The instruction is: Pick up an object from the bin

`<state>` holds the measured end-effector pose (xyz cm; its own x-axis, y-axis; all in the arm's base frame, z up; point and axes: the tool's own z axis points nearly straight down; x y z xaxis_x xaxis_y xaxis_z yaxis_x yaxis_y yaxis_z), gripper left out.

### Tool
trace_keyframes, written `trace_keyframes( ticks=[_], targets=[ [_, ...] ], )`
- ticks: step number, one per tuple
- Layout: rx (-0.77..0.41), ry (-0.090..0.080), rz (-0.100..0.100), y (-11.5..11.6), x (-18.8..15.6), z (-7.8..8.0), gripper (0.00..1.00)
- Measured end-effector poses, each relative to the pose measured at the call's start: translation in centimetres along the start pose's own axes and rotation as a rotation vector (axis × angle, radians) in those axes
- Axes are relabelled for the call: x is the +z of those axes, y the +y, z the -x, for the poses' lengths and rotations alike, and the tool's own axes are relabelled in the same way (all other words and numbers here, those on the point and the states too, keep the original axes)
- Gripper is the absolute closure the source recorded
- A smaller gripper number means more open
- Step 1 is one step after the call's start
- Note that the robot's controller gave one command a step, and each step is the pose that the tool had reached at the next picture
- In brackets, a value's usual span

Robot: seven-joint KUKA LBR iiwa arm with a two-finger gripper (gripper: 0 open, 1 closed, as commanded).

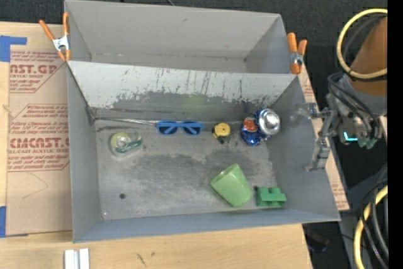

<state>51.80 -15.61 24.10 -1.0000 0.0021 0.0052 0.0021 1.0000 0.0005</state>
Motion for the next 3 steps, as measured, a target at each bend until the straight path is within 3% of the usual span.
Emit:
trace_keyframes(
  ticks=[1, 2, 3],
  targets=[
    [-0.015, -0.001, 0.003, 3.6, 12.1, 3.9, 0.0],
    [-0.175, -0.002, 0.002, 9.6, 17.3, 0.9, 0.0],
    [-0.173, -0.006, -0.002, 9.5, 17.1, 1.0, 1.0]
  ],
)
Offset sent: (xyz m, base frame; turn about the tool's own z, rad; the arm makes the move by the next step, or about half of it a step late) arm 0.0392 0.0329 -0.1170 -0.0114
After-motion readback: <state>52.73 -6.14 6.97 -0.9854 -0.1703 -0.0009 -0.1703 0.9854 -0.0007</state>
